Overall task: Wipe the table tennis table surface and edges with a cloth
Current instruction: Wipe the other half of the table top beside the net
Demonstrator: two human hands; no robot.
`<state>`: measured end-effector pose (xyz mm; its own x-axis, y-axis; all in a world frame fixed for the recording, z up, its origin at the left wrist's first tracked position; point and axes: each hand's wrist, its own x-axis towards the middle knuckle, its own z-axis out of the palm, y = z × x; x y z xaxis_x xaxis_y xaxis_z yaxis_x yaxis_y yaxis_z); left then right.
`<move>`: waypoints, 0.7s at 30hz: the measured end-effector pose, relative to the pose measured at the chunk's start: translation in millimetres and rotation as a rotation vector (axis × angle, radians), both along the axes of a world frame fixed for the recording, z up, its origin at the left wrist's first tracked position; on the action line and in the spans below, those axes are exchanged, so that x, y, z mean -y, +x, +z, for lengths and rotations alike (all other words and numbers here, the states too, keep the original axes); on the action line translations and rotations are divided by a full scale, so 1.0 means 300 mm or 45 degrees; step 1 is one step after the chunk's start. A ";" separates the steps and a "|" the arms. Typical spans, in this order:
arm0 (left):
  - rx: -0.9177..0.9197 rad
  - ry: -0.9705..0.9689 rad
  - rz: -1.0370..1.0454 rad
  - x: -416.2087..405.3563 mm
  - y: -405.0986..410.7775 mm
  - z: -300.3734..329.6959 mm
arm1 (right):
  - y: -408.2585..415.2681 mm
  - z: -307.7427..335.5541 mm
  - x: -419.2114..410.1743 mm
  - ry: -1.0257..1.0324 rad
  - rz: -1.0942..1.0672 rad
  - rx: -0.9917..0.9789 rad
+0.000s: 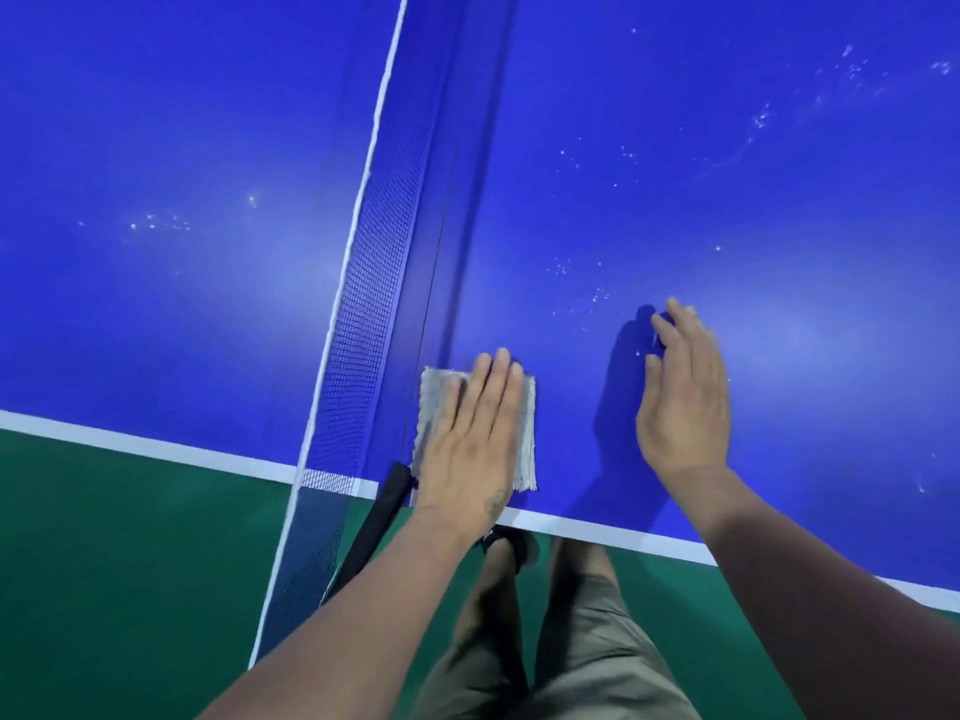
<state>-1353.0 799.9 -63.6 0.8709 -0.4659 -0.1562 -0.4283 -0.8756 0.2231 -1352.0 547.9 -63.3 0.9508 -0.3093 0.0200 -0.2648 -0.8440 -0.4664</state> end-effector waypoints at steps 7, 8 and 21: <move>0.063 0.028 0.202 0.030 -0.051 -0.007 | 0.046 -0.047 0.023 -0.152 -0.049 -0.051; 0.062 0.018 0.261 0.041 -0.055 -0.008 | 0.044 -0.049 0.021 -0.160 -0.068 -0.056; 0.086 -0.151 0.605 0.333 0.462 -0.041 | 0.045 -0.076 0.025 -0.196 -0.095 -0.007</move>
<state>-1214.2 699.8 -75.8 0.9977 -0.0259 -0.0620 -0.0048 -0.9478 0.3189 -1338.5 540.4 -86.2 0.9254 -0.3730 0.0672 -0.3319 -0.8832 -0.3315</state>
